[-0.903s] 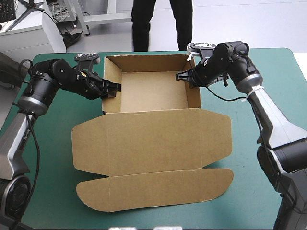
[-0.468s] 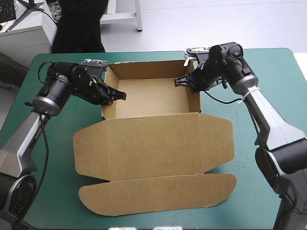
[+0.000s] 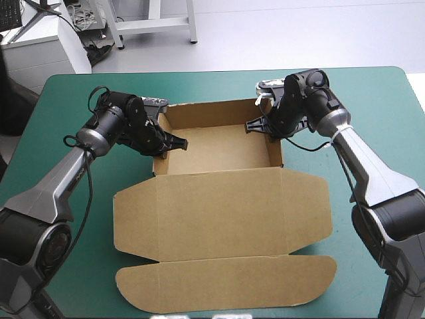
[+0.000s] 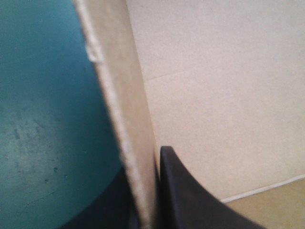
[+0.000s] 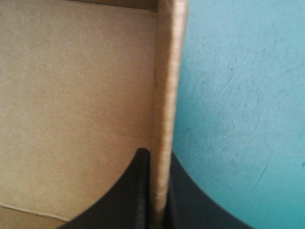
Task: Fold the box
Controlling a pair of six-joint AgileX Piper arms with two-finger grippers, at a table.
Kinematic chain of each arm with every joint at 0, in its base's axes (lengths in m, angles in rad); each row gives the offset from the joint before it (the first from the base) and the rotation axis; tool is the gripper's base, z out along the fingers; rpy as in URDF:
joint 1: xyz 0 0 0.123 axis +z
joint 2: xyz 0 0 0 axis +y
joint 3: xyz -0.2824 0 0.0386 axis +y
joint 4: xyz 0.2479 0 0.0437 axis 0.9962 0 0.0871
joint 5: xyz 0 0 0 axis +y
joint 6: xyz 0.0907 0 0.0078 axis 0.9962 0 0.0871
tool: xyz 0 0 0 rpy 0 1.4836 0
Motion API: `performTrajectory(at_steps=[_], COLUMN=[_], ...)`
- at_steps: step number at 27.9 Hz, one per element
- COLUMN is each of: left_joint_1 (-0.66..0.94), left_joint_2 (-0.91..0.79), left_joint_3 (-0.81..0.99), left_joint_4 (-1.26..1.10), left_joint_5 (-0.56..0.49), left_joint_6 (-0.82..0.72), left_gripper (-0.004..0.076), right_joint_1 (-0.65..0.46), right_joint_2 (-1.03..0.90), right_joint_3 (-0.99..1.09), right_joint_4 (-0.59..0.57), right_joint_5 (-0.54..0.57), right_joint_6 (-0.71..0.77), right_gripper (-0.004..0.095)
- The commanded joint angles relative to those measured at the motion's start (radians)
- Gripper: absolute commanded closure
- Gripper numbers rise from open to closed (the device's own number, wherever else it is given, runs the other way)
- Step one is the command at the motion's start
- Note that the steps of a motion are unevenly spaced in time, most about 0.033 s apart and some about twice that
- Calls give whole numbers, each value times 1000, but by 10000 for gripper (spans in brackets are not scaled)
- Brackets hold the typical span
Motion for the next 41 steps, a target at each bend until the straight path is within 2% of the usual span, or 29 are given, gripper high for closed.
performTrajectory(at_steps=[1,11,14,17,22,25,27,32,35,37,41], left_joint_1=[-16,-16,-16,-16,-16,-16,-16,-16,-16,-16,-16], left_joint_2=[-28,35,45,47,47,47,47,41,41,41,27], left_joint_3=[-30,-30,-30,-30,-30,-30,-30,-52,-208,-340,-510], left_joint_4=[-41,-41,-41,-41,-41,-41,-41,-41,-4,55,123], left_joint_5=[2,-12,-12,-12,-12,-21,-24,-11,50,119,128], left_joint_6=[46,57,84,88,108,108,108,108,108,89,93], left_gripper=[734,731,694,591,356,192,129,115,115,115,115], right_joint_1=[5,5,5,5,5,5,5,3,3,3,3], right_joint_2=[-53,-40,-38,-38,-36,-36,-36,-38,-52,-78,-129], right_joint_3=[40,116,114,114,114,114,114,57,-102,-187,-209], right_joint_4=[42,29,0,-45,-106,-136,-136,-117,-75,-103,-141], right_joint_5=[4,-34,-32,-17,8,8,8,8,8,8,8], right_joint_6=[-28,-7,-7,-7,21,29,43,47,47,47,47], right_gripper=[919,922,879,731,447,357,343,346,346,346,346])
